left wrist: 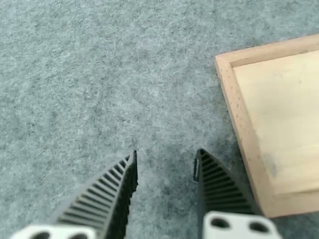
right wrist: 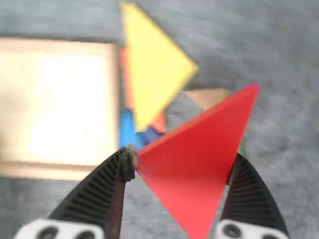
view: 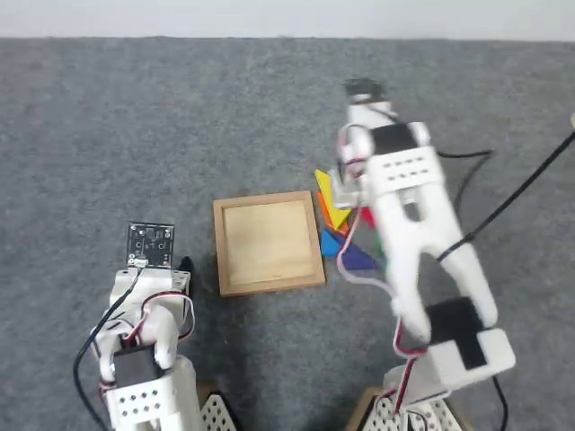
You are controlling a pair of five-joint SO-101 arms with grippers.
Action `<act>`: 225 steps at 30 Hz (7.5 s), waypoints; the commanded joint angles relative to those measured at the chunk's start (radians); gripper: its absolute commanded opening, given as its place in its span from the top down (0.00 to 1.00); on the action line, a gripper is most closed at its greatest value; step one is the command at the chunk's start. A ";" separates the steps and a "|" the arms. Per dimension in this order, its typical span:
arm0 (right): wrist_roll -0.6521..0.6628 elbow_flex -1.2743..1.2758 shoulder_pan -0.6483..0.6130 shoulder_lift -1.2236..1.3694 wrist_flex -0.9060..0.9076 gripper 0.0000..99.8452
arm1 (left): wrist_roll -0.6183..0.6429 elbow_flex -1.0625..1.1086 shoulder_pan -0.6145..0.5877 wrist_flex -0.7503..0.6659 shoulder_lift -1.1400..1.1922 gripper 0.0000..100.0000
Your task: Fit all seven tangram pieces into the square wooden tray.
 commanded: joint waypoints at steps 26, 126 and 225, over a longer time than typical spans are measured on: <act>0.176 -0.044 -0.360 0.206 -0.318 0.81 | 0.009 -0.008 0.002 -0.023 -0.012 0.81; 0.146 -0.459 -0.042 0.596 -0.147 0.58 | 0.009 -0.008 0.002 -0.023 -0.012 0.81; 0.594 -0.974 0.286 0.894 0.346 0.78 | 0.009 -0.008 0.002 -0.023 -0.012 0.81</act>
